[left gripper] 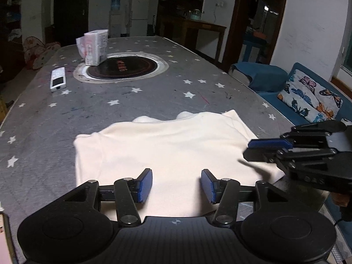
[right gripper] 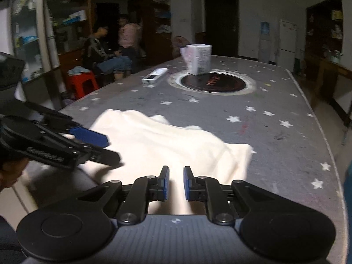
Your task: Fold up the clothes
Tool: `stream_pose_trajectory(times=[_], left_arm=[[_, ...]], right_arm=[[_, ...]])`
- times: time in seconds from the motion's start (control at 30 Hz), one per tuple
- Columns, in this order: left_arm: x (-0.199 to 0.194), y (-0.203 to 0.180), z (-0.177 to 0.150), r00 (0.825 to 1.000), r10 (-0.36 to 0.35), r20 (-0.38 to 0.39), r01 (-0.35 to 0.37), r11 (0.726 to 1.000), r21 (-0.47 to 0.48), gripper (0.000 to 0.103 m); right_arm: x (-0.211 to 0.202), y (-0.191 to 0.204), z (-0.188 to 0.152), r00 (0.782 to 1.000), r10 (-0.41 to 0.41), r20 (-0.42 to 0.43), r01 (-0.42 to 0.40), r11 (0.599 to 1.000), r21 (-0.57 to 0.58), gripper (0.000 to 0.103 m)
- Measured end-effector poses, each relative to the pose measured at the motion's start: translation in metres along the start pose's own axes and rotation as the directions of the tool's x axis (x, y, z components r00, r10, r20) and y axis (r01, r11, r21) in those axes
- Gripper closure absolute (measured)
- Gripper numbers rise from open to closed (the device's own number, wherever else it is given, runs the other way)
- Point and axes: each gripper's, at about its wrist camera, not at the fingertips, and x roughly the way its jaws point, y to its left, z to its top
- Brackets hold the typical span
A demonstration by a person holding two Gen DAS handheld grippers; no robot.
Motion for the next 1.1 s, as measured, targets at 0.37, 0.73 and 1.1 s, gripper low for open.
stream_pose_trajectory(times=[0.37, 0.73, 1.1], left_arm=[[-0.010, 0.018, -0.012, 1.000, 0.008, -0.001, -0.009, 0.999, -0.045, 0.050], [-0.013, 0.032, -0.012, 0.999, 0.053, 0.001, -0.053, 0.996, -0.077, 0.047], [-0.018, 0.034, -0.010, 0.999, 0.053, 0.010, -0.052, 0.996, -0.073, 0.045]], right_arm=[[0.003, 0.017, -0.009, 0.998, 0.044, -0.045, -0.047, 0.997, -0.059, 0.086], [0.032, -0.017, 0.028, 1.000, -0.009, -0.022, 0.009, 1.000, -0.003, 0.084], [0.057, -0.039, 0.029, 0.995, -0.078, -0.065, 0.081, 0.996, 0.039, 0.084]])
